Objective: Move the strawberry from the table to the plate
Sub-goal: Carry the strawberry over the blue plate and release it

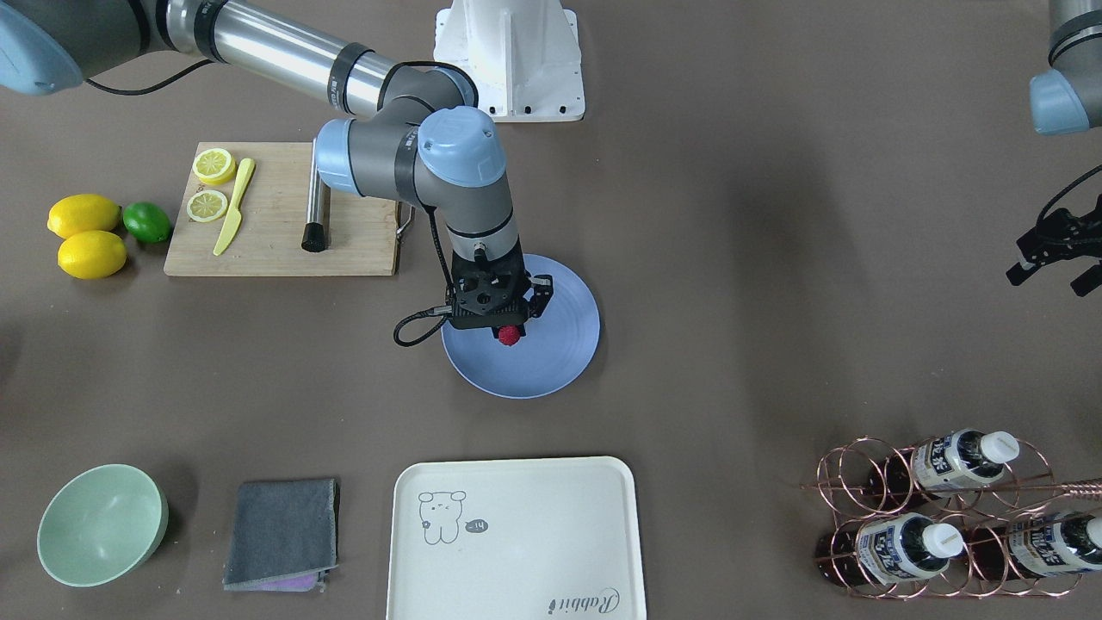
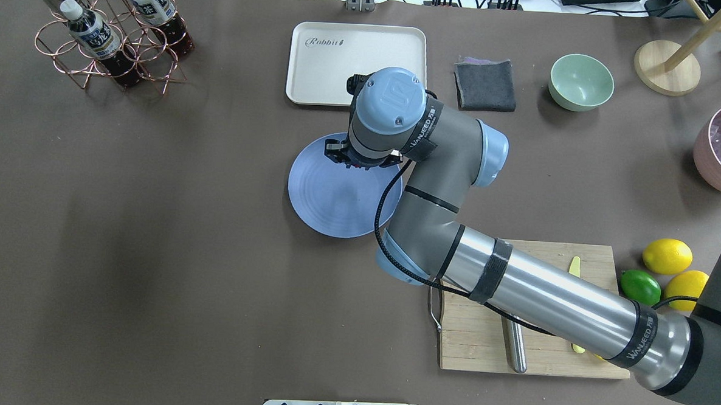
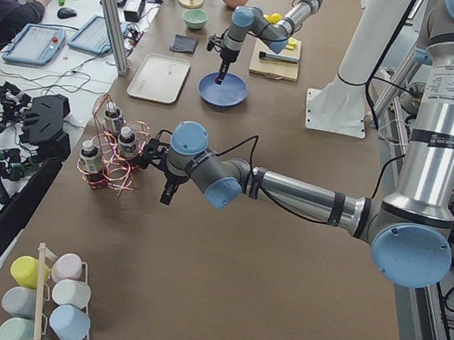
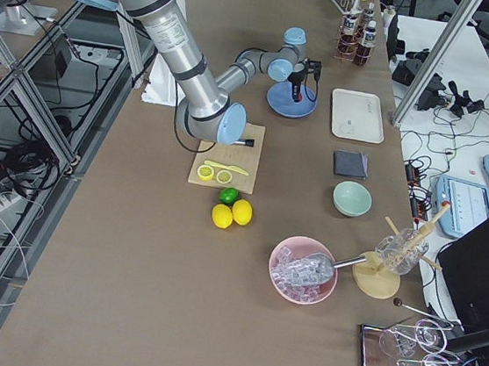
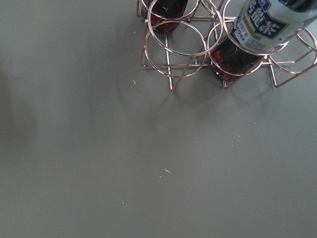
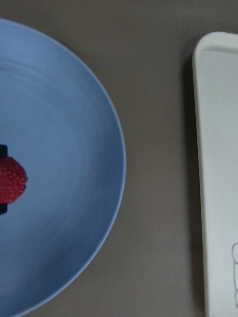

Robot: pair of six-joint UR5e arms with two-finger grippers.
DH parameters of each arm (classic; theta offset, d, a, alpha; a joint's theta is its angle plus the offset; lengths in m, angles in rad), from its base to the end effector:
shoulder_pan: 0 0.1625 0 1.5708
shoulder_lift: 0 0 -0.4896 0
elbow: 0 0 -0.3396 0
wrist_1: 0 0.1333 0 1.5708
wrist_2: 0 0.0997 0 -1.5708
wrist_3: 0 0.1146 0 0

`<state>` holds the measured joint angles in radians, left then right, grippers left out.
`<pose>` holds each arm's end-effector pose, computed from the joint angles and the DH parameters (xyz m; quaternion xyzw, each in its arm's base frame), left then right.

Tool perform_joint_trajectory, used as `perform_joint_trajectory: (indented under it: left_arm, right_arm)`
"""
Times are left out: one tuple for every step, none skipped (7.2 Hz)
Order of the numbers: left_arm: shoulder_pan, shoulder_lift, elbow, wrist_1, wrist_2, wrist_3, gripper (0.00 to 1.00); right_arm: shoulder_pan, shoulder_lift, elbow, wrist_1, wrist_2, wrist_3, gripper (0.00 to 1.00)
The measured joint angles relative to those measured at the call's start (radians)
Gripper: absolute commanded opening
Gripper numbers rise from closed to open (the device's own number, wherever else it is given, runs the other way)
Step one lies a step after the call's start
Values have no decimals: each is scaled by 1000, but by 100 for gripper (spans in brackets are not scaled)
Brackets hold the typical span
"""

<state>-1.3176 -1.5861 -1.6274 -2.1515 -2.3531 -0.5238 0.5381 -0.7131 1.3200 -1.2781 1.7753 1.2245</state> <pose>0.0681 -0.4728 0.6317 0.1375 0.4465 0.0030 0.8842 -0.6298 -0.5040 0.2808 0.1020 -0.4302 0.0416 0.8960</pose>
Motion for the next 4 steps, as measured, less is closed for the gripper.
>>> perform_joint_trajectory:
  left_arm:
    - [-2, 1, 0, 0, 0, 0, 98]
    - [-4, 1, 0, 0, 0, 1, 98]
    - [-4, 1, 0, 0, 0, 1, 98]
    - [-5, 1, 0, -1, 0, 1, 98]
  right_arm:
    - [-18, -1, -5, 6, -10, 1, 0]
    - [-30, -3, -6, 8, -14, 1, 0]
    - [-37, -5, -7, 9, -15, 0, 0]
    - [-40, -9, -7, 9, -16, -3, 0]
